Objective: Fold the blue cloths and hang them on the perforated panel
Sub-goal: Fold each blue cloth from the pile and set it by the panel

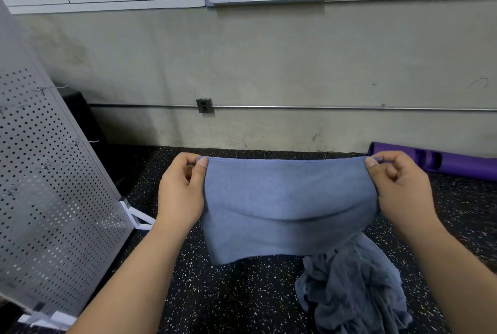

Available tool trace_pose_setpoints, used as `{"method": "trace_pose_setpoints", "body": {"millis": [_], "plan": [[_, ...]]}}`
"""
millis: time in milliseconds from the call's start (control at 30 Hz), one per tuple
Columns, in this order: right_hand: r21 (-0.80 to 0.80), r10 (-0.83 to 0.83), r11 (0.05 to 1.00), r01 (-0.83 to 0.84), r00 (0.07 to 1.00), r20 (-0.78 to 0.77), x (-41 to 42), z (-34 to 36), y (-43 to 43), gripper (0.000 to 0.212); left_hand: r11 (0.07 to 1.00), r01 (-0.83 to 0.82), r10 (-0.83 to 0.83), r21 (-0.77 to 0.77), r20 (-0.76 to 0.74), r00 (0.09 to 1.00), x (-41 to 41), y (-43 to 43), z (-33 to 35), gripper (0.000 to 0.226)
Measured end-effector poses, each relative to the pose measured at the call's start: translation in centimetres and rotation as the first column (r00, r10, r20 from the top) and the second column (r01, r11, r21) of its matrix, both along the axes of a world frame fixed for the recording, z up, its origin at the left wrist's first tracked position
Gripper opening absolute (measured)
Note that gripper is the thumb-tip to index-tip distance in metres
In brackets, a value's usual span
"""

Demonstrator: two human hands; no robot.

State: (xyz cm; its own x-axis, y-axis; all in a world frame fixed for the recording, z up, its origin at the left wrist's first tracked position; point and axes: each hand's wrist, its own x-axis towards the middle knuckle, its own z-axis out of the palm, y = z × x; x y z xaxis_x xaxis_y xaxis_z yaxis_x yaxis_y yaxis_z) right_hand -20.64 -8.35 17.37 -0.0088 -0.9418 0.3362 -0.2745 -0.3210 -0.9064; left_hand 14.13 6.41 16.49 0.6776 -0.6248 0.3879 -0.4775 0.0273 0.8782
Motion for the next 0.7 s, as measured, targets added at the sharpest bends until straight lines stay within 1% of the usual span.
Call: {"method": "trace_pose_setpoints", "body": {"millis": [67, 167, 267, 333, 467, 533, 600, 700], "plan": [[0.006, -0.053, 0.999, 0.053, 0.999, -0.011, 0.5, -0.2, 0.0, 0.013, 1.000, -0.023, 0.023, 0.019, 0.008, 1.000, -0.3, -0.1, -0.1, 0.013], [-0.013, -0.114, 0.993, 0.113, 0.991, -0.068, 1.3, -0.3, 0.4, 0.015, 0.998, -0.030, 0.029, 0.051, 0.004, 1.000, -1.2, -0.2, -0.3, 0.015], [-0.051, -0.107, 0.994, 0.100, 0.983, -0.152, 2.4, 0.0, 1.7, 0.014, 0.998, 0.009, -0.010, 0.070, 0.016, 1.000, -2.5, -0.3, -0.5, 0.015], [-0.078, -0.077, 0.995, 0.064, 0.981, -0.177, 3.3, 0.0, 2.6, 0.013, 0.997, 0.044, -0.046, 0.069, 0.037, 0.998, -3.5, -0.3, -0.5, 0.016], [-0.093, -0.001, 0.996, -0.013, 0.989, -0.150, 5.2, -0.1, 4.2, 0.012, 0.991, 0.122, -0.126, 0.055, 0.076, 0.989, -5.9, -0.3, -0.1, 0.016], [-0.088, 0.031, 0.995, -0.042, 0.992, -0.124, 6.0, 0.0, 4.9, 0.011, 0.987, 0.157, -0.160, 0.044, 0.063, 0.985, -6.9, -0.3, 0.0, 0.017], [-0.075, 0.055, 0.995, -0.062, 0.995, -0.087, 6.6, -0.2, 5.4, 0.010, 0.981, 0.193, -0.194, 0.037, 0.023, 0.981, -7.6, -0.4, -0.2, 0.017], [-0.023, 0.096, 0.995, -0.097, 0.995, -0.032, 7.6, -1.0, 5.6, 0.009, 0.969, 0.243, -0.239, 0.040, -0.090, 0.967, -8.5, -0.7, -0.5, 0.012]]}}
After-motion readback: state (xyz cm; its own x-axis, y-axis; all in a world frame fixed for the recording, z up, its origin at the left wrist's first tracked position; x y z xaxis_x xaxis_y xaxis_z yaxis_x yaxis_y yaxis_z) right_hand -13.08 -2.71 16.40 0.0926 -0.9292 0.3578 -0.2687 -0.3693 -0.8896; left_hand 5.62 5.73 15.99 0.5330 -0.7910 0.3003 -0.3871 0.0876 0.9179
